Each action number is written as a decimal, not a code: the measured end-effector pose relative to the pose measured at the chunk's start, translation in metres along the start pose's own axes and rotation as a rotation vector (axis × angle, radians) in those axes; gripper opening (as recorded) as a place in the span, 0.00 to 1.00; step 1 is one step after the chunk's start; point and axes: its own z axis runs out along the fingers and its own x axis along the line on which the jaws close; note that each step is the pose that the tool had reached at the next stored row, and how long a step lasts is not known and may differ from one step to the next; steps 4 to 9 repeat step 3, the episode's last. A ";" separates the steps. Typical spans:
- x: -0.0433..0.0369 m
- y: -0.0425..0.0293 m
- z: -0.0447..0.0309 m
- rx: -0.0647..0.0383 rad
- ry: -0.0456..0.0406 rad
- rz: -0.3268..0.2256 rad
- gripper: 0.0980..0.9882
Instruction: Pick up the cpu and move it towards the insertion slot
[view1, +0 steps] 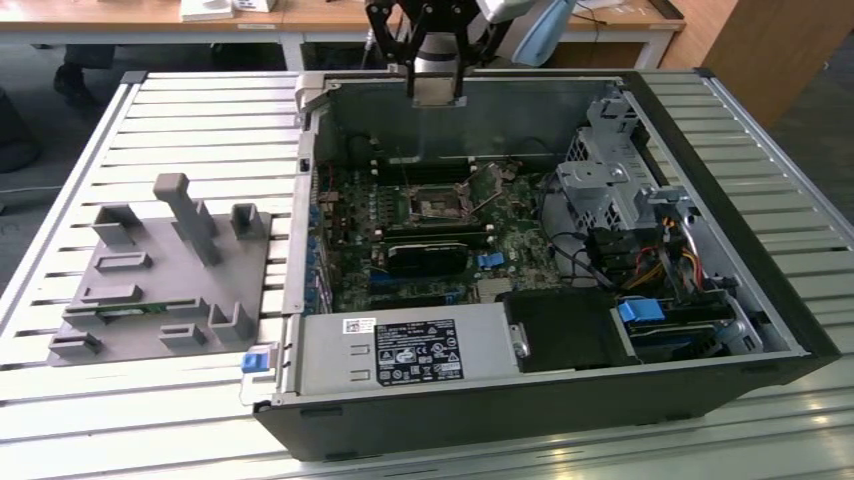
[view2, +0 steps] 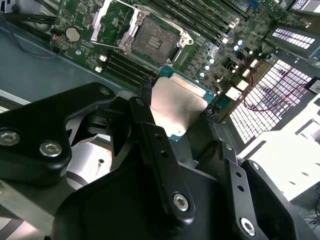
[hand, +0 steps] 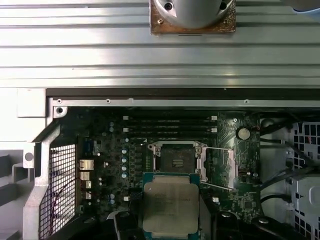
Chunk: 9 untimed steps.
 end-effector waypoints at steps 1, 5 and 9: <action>-0.0003 0.0000 0.0000 0.000 0.0000 0.000 0.49; -0.0006 0.0000 0.0000 0.000 0.0000 0.000 0.49; -0.0006 0.0000 0.0000 0.000 0.0000 0.000 0.49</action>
